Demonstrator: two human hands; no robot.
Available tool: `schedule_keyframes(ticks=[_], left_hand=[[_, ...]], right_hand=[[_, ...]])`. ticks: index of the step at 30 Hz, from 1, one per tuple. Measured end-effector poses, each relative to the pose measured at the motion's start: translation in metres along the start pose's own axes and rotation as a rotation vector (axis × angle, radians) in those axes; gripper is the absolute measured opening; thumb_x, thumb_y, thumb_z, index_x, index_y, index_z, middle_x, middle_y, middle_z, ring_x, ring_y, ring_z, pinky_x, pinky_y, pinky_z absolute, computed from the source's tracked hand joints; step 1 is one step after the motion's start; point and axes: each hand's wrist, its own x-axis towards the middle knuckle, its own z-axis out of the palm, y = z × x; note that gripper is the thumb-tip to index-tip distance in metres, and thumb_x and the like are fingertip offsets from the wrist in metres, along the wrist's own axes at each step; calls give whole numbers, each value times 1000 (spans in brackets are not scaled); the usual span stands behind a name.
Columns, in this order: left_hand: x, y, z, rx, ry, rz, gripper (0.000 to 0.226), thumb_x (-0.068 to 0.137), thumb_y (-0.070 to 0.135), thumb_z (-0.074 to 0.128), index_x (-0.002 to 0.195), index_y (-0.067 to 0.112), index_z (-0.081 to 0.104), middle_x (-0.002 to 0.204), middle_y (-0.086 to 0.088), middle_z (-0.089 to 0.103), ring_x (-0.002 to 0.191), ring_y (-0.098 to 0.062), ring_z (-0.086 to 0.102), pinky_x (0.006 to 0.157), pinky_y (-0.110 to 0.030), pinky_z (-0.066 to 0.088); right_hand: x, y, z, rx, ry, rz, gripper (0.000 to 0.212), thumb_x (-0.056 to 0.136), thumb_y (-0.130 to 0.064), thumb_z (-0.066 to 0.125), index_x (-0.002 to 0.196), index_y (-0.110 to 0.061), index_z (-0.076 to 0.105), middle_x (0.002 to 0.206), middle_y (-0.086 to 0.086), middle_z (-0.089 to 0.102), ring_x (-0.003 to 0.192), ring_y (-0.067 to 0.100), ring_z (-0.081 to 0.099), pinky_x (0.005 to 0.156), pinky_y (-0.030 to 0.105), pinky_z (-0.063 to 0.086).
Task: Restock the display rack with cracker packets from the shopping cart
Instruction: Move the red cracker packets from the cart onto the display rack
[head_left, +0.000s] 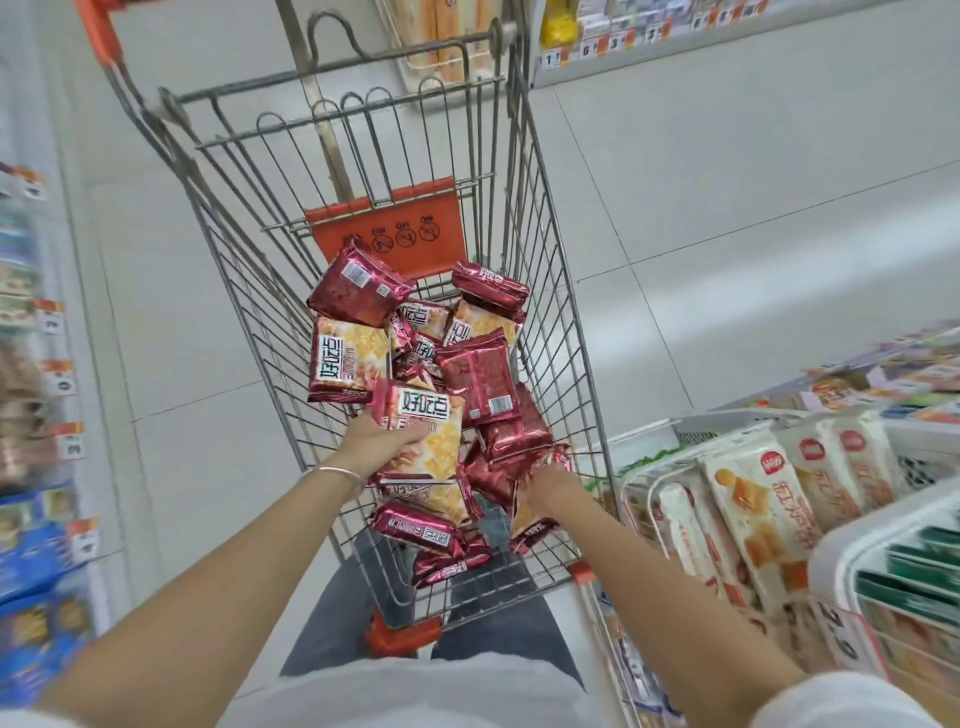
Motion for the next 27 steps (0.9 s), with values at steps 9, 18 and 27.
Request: schedule_keyframes(ticks=[9, 18, 27], left_hand=[[5, -23, -5, -70, 114, 80, 73, 71, 60, 81, 125, 17, 60, 112, -6, 72, 99, -26, 70, 95, -47, 56], [-26, -2, -10, -95, -10, 43, 100, 84, 88, 13, 149, 18, 44, 145, -5, 52, 136, -29, 48, 117, -41, 34], [-46, 22, 0, -241, -391, -78, 104, 73, 94, 39, 144, 18, 46, 140, -17, 59, 123, -32, 62, 93, -50, 57]], right_hand=[[-28, -11, -55, 572, 347, -140, 29, 85, -8, 63, 114, -8, 59, 101, 8, 67, 83, 21, 65, 73, 36, 58], [-49, -7, -114, 1334, -18, -465, 48, 74, -22, 84, 118, -20, 65, 112, 10, 72, 106, 29, 66, 100, 50, 49], [-42, -36, -76, 1454, -125, -332, 157, 40, -60, 97, 153, -44, -11, 158, 15, 30, 140, 36, 41, 111, 69, 29]])
